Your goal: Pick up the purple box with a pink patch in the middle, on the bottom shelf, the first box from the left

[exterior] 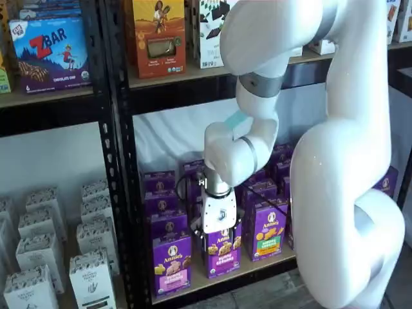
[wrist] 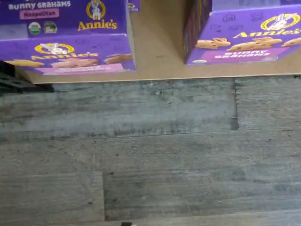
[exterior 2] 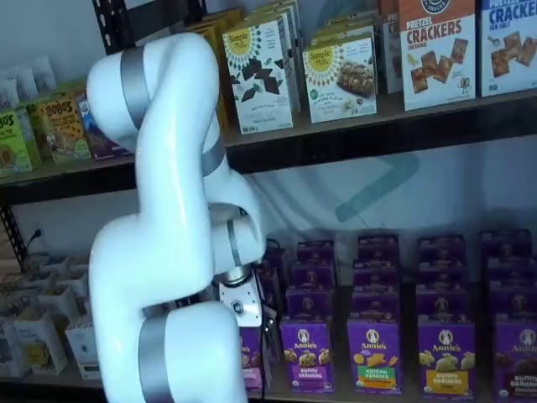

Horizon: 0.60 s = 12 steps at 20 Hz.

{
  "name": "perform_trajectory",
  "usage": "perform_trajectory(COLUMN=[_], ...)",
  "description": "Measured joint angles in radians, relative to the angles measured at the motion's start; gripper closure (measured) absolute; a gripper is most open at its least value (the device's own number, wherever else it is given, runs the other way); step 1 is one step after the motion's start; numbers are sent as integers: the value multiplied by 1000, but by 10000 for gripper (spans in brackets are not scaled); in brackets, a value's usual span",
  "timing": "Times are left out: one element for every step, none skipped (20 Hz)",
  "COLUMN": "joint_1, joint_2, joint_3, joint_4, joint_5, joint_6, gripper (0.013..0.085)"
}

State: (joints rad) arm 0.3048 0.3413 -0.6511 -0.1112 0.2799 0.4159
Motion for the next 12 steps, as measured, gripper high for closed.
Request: perform_trajectory(joint_1=[-1, -1, -1, -1, -1, -1, -2, -3, -4, -5, -5, -5], joint_2=[10, 20, 29, 38, 52, 61, 69, 77, 85, 94, 104, 112], joint_3=[-15, -27, -38, -48, -64, -75, -86, -97, -109, -123, -140, -153], joint_4=[-11, -19, -25, -25, -22, -20, -23, -27, -28, -24, -11, 1], joint_5=[8, 13, 14, 10, 4, 1, 0, 0, -1, 1, 4, 8], joint_6=[10, 17, 22, 23, 20, 17, 20, 23, 23, 18, 5, -7], gripper=[130, 130, 130, 130, 130, 130, 130, 130, 130, 130, 130, 130])
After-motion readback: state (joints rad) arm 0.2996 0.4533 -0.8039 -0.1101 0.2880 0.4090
